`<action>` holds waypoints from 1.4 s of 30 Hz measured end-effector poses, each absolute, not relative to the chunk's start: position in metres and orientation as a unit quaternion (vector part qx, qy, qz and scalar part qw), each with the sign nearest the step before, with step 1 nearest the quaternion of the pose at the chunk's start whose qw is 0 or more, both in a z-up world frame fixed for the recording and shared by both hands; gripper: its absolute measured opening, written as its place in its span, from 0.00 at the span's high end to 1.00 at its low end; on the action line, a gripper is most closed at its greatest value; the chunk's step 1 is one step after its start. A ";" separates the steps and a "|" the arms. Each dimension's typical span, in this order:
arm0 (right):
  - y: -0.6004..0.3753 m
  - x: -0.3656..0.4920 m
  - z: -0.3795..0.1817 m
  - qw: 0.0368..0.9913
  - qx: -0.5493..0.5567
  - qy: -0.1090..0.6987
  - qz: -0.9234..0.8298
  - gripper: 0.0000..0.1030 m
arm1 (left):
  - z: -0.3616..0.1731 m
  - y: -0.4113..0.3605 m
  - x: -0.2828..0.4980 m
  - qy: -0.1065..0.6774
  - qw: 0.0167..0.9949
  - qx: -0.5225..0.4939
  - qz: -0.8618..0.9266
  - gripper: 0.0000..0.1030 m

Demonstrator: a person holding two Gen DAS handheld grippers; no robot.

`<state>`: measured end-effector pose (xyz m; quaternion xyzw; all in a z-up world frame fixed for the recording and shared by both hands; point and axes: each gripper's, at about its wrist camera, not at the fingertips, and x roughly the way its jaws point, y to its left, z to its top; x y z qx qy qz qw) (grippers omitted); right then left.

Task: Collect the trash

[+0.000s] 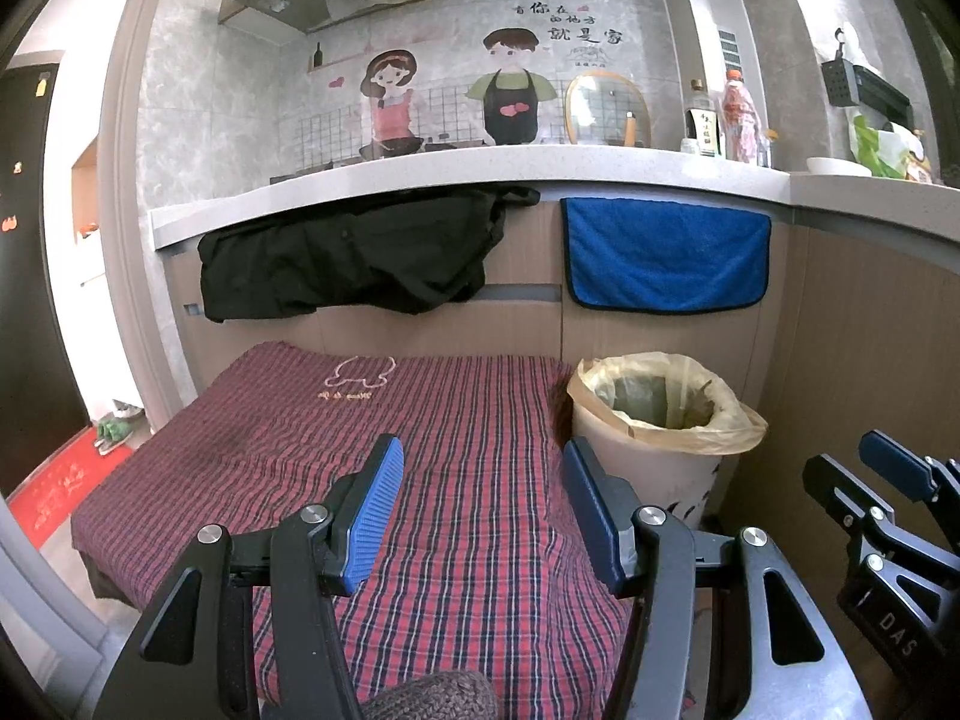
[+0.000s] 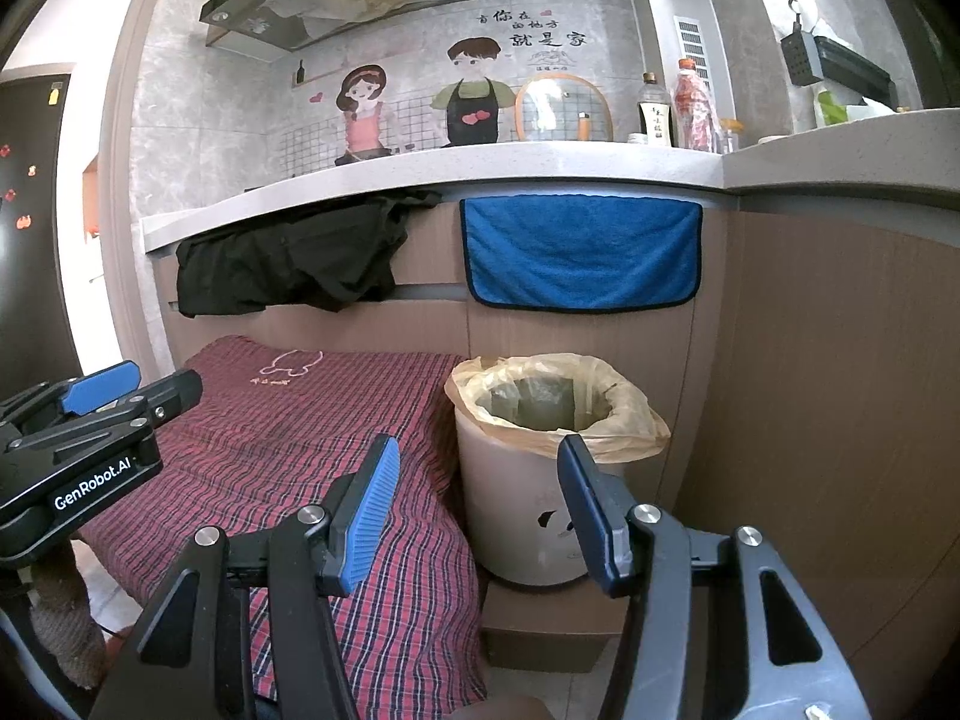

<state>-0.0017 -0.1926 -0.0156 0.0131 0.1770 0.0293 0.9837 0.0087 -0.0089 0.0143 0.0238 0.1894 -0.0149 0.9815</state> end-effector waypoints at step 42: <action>-0.194 0.000 -0.015 0.984 0.012 0.177 0.030 0.50 | 0.010 -0.002 0.010 0.192 0.981 0.021 -0.019 0.45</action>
